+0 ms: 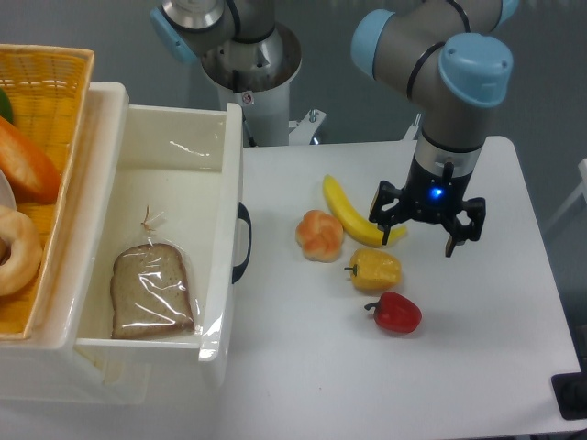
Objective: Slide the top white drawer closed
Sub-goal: 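Raise the open gripper slightly above the banana and peppers, then move the gripper toward the open white drawer's front panel and lower it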
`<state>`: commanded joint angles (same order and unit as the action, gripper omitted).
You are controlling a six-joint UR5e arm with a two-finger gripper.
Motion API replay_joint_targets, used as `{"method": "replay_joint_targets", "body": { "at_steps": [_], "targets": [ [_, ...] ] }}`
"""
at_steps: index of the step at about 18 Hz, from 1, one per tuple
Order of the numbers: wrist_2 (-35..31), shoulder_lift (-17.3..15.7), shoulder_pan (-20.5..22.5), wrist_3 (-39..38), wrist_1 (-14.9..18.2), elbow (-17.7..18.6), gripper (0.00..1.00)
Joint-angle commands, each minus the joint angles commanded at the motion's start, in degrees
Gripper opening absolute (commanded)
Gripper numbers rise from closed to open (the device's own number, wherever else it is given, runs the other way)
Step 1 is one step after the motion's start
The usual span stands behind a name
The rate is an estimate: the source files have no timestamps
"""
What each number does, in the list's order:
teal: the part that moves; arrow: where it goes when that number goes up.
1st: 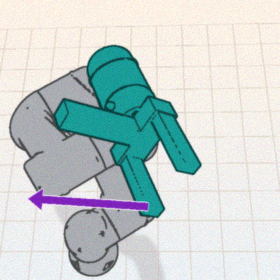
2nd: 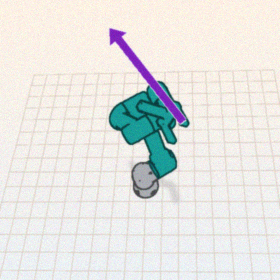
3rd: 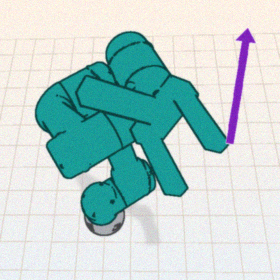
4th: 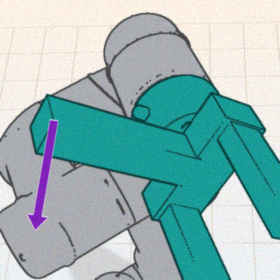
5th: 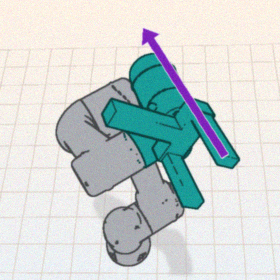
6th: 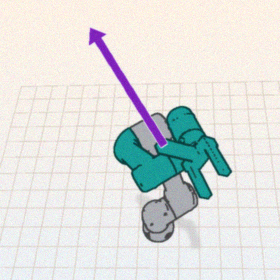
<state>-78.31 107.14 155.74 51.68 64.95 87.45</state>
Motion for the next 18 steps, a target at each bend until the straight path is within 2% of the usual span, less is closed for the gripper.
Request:
{"method": "replay_joint_targets", "body": {
  "at_steps": [6, 8, 11, 16, 18],
  "targets": [
    [-0.7, -0.1, 0.0, -0.5, -0.1, 0.3, 1.0],
    [-4.0, -0.1, -0.1, -1.5, 0.1, 1.1, 1.0],
    [-8.2, -0.5, -0.4, -8.2, -0.1, 3.2, 1.0],
    [-11.1, -0.7, -1.3, -9.5, 0.0, 4.7, 1.0],
    [-11.1, -1.3, -1.3, -9.9, -0.1, 7.0, 1.0]
  ]
}}
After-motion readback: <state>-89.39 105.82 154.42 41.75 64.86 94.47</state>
